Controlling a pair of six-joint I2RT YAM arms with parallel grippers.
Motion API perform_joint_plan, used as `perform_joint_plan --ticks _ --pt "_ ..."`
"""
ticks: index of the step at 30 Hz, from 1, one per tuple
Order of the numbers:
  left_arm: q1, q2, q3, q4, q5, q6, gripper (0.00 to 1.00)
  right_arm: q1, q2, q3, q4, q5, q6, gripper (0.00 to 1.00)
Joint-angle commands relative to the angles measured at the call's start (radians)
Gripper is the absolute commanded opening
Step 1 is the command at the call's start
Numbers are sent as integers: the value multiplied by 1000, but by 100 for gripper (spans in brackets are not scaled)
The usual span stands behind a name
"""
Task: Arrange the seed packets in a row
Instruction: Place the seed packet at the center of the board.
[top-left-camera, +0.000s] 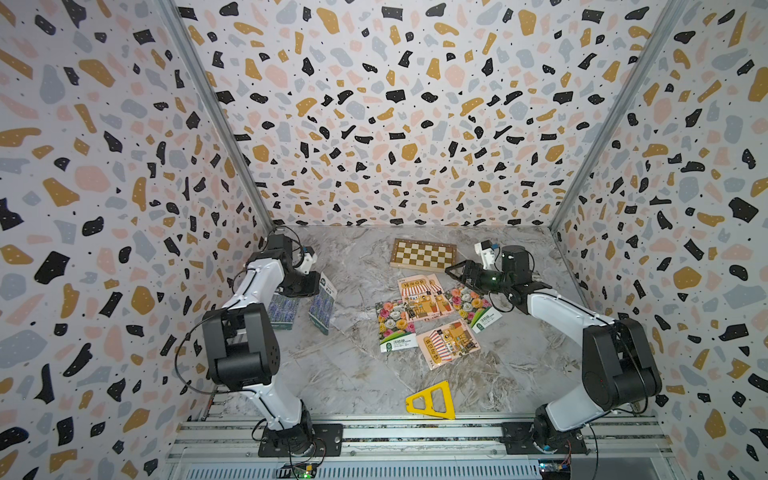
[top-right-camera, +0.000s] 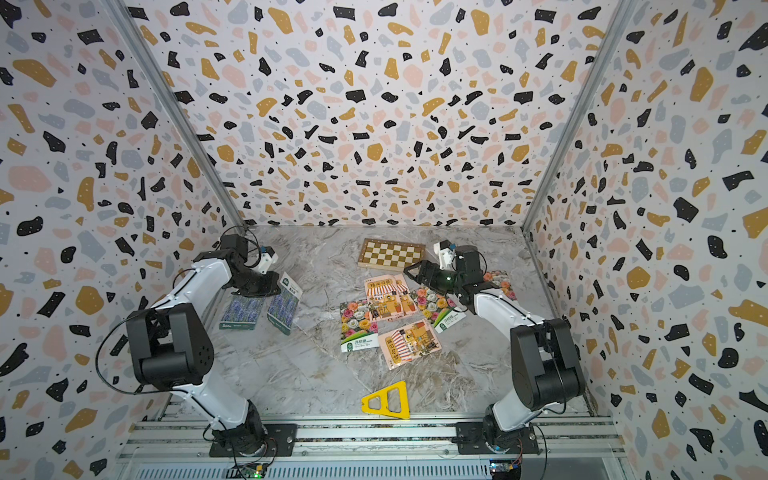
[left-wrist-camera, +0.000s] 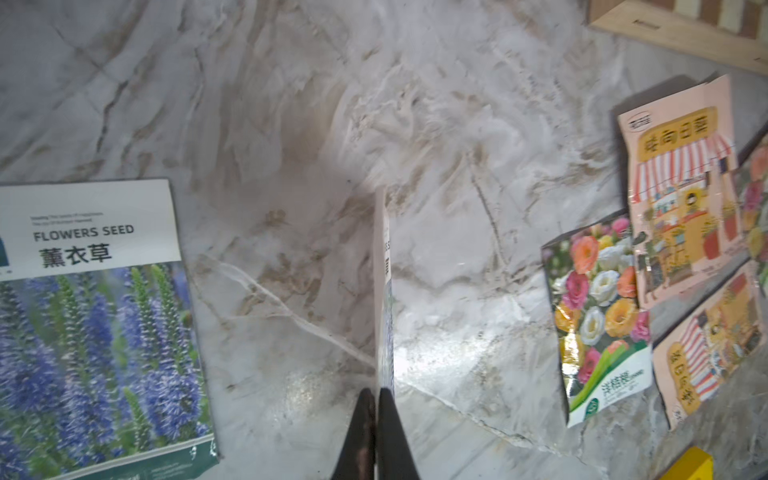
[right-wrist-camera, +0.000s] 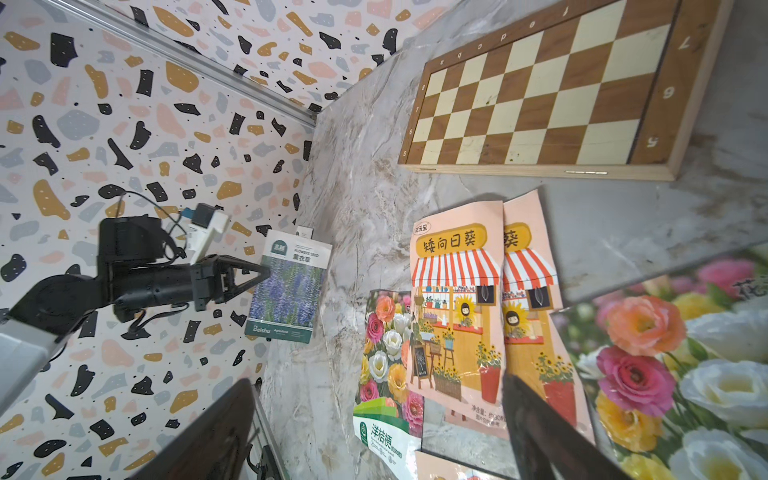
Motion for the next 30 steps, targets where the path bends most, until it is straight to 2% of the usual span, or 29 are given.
perform_joint_plan --ticks 1,5,8,10,14,17,30 --pt "15 44 41 26 -55 46 0 -4 -16 6 35 -19 15 93" --pt "20 106 52 69 -97 79 0 -10 -12 10 41 -23 30 93" --pt "23 123 19 112 -216 87 0 -10 0 11 63 -27 45 93" --pt "31 118 -15 148 -252 89 0 -10 3 8 65 -28 43 93" --pt "41 126 -48 190 -263 81 1 -9 -4 -7 64 -31 45 93" --pt "41 154 -33 183 -303 78 3 -2 -2 -10 73 -41 52 92" --pt "41 198 -10 177 -321 92 14 7 10 -4 76 -53 55 91"
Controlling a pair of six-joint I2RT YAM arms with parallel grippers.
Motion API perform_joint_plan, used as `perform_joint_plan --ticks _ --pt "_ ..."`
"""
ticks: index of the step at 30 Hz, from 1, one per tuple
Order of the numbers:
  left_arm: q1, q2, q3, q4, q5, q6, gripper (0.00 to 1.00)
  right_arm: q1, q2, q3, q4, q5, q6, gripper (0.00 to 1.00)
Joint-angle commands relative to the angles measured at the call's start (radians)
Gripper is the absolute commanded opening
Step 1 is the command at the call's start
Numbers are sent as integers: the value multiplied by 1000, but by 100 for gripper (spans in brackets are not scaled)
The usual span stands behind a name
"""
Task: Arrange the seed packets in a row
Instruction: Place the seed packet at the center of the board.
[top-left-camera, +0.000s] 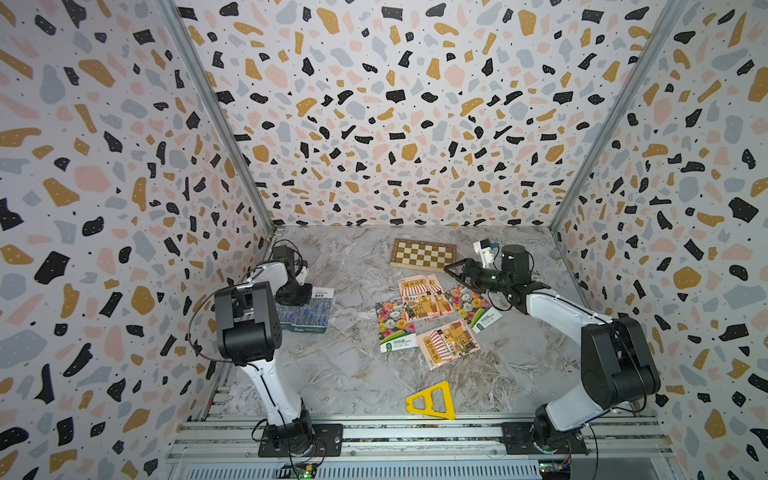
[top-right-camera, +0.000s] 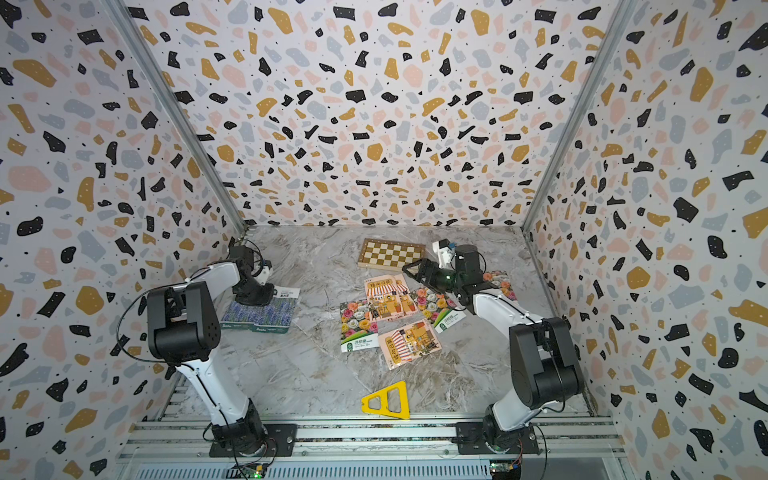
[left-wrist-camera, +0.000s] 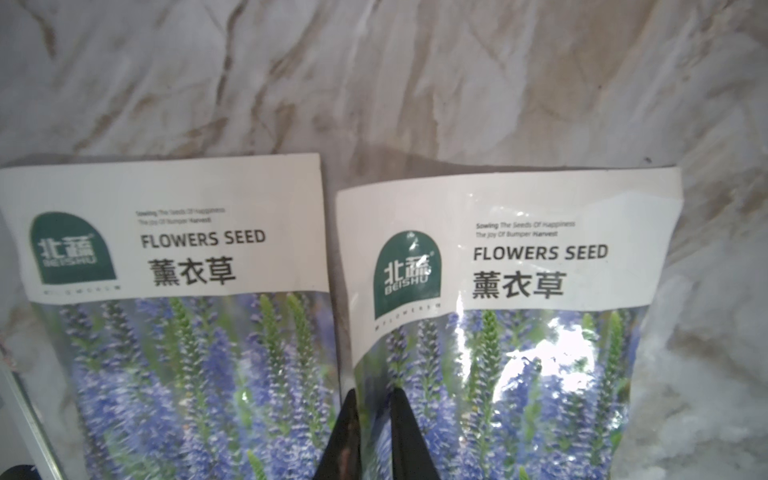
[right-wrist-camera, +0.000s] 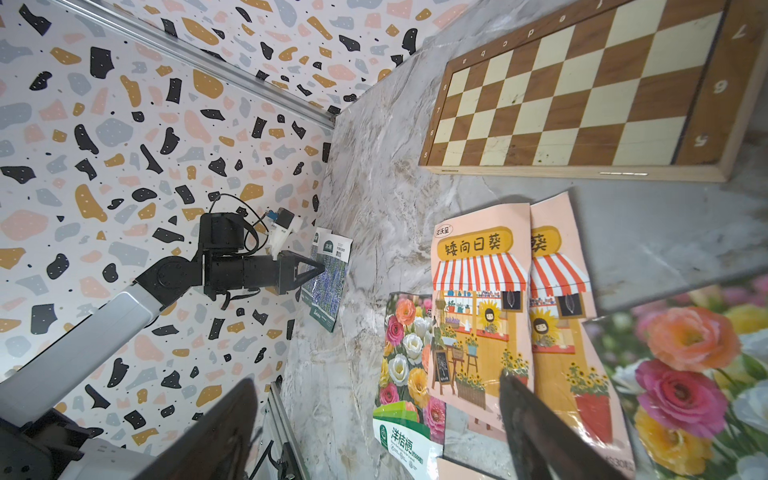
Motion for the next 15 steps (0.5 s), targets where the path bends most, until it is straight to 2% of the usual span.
perform_joint_plan --ticks 1,15 --pt "4 13 24 -2 -22 12 15 4 0 0 17 -15 0 91" --pt "4 39 57 -12 -68 21 19 4 15 2 9 -13 -4 91"
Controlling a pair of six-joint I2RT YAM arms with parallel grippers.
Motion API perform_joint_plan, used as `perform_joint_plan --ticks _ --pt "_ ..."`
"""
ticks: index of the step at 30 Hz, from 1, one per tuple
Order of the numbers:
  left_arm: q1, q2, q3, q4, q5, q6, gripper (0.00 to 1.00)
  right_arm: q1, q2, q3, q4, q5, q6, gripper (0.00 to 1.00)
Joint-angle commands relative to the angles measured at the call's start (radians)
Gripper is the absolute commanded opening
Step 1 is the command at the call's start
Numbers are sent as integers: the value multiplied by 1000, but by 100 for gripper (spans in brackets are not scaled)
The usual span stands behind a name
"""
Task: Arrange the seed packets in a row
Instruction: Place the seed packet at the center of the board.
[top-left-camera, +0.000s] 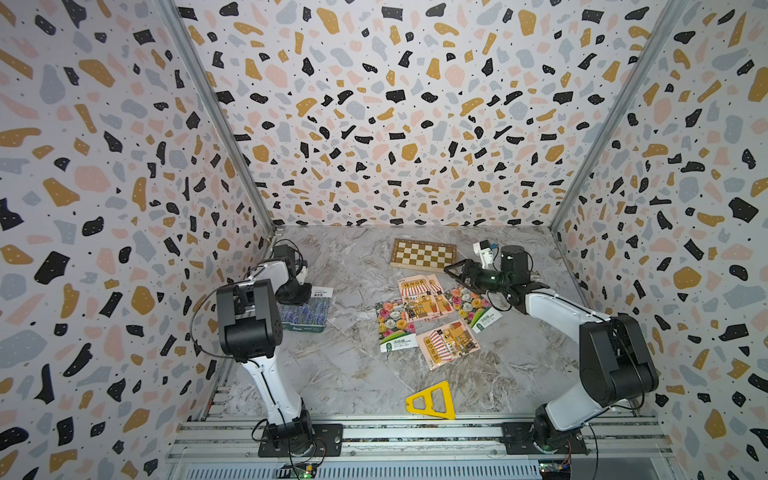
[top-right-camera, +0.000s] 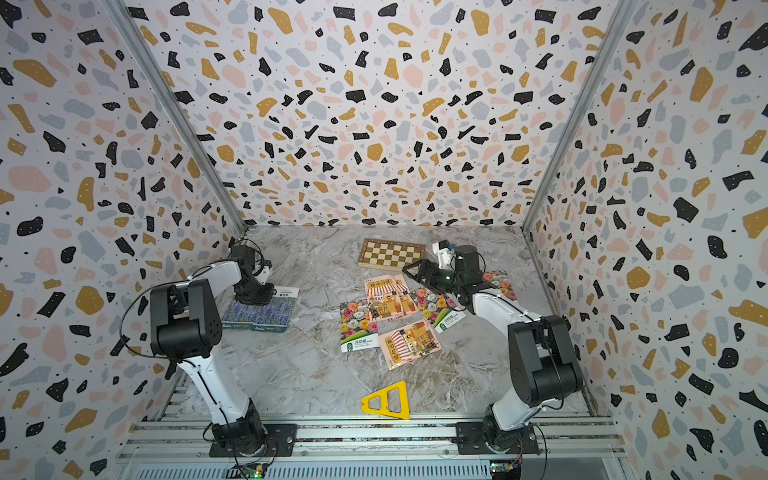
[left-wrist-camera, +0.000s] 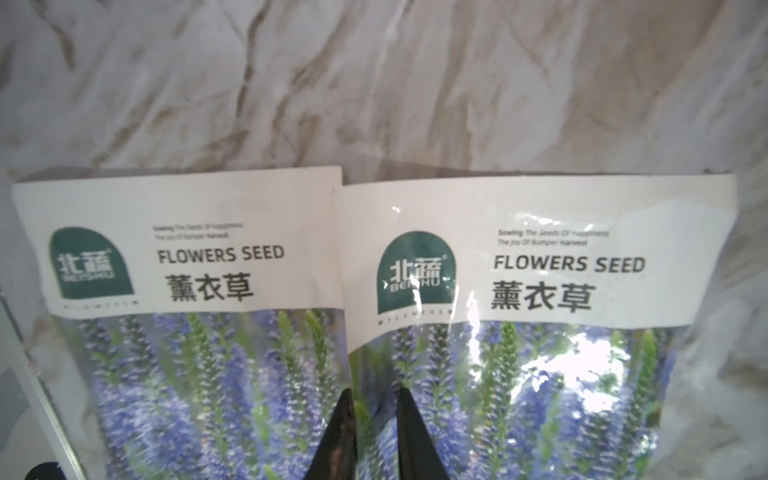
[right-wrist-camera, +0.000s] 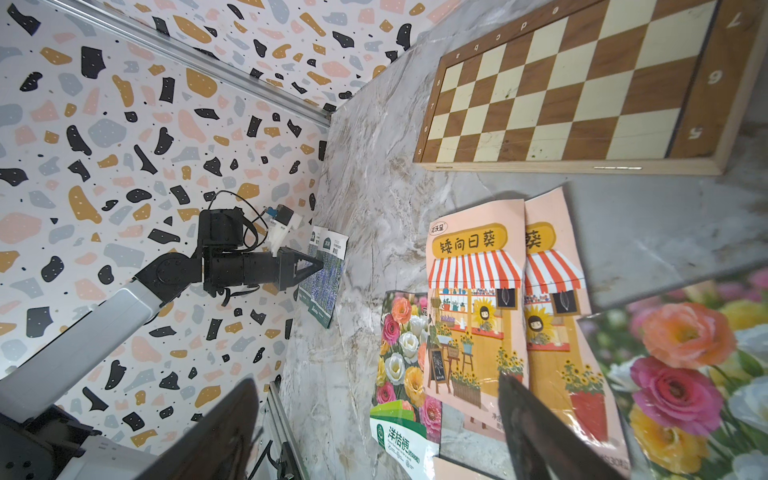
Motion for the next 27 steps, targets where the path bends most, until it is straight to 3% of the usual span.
perform_joint_plan --ticks 1,10,15,20,24,27 --pt "4 5 30 -11 -20 16 20 3 2 2 7 -12 -4 91" --pt "4 -82 34 -5 -24 -28 39 4 1 13 -29 17 -39 91" --pt "3 -198 40 -43 -36 -166 57 23 1 38 -97 82 -115 91" --pt "4 -378 -7 -69 8 -341 82 112 19 96 -224 241 -245 91" --pt "4 -509 -52 -110 31 -411 97 220 59 145 -321 408 -340 90" --pt "4 -599 -98 -125 65 -436 99 324 111 195 -394 548 -400 90"
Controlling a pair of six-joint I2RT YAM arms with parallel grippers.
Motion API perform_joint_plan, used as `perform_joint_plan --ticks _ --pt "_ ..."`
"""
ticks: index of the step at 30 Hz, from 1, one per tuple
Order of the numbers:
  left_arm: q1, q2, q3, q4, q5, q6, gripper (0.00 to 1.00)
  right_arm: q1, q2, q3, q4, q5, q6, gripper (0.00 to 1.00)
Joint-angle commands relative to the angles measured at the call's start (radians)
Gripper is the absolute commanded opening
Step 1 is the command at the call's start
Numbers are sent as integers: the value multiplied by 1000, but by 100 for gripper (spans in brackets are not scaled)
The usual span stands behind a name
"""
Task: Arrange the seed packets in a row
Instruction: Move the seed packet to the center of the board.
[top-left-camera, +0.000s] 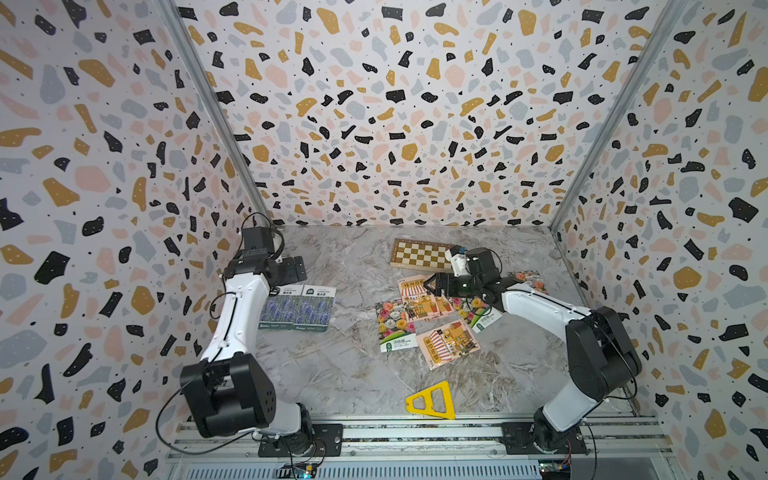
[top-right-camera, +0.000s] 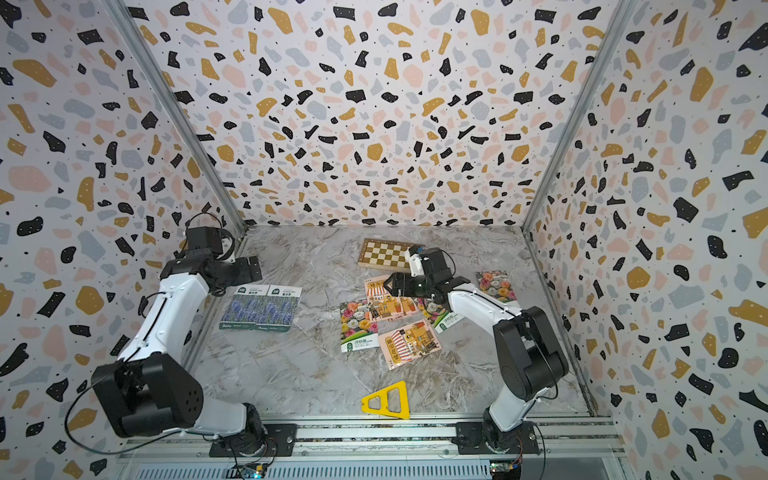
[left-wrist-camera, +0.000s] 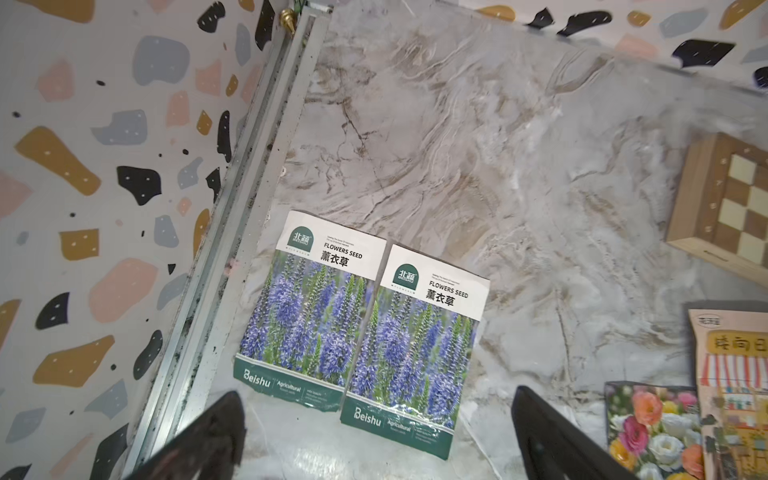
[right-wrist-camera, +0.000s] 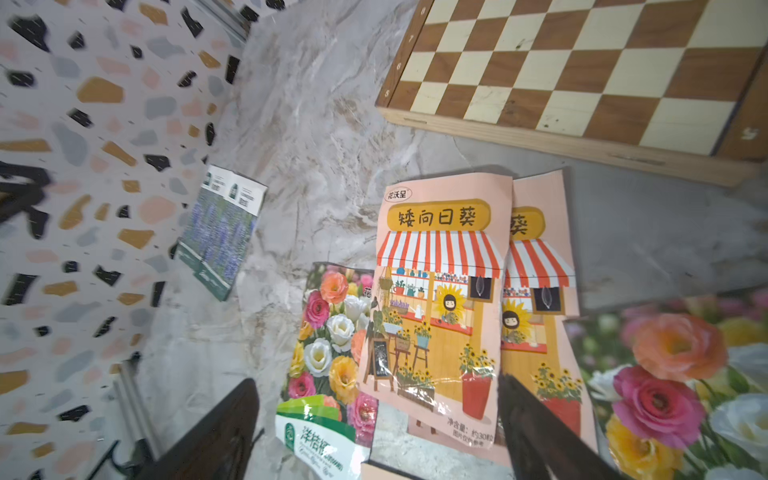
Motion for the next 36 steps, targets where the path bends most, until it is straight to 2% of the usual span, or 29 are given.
perform_joint_plan --ticks 1,4,7,14,18,25,29,36 --pt "4 -79 -68 -50 49 -88 99 103 49 66 -146 221 -120 90" --pt "4 -165 -144 7 111 -142 99 193 124 139 -212 360 -157 90" --pt "4 -226 -207 57 133 -173 99 250 211 230 -261 432 -167 90" --pt "4 -256 -240 76 165 -159 99 263 414 462 -320 441 -150 92" --pt "4 -261 -250 84 200 -163 99 248 491 537 -334 385 -139 92" --pt "4 -250 -246 80 254 -158 99 203 491 484 -301 321 -105 92" --pt "4 -237 -238 73 280 -161 99 147 413 350 -246 293 -58 91" --pt "4 -217 -238 78 322 -169 99 23 181 6 -149 274 9 90"
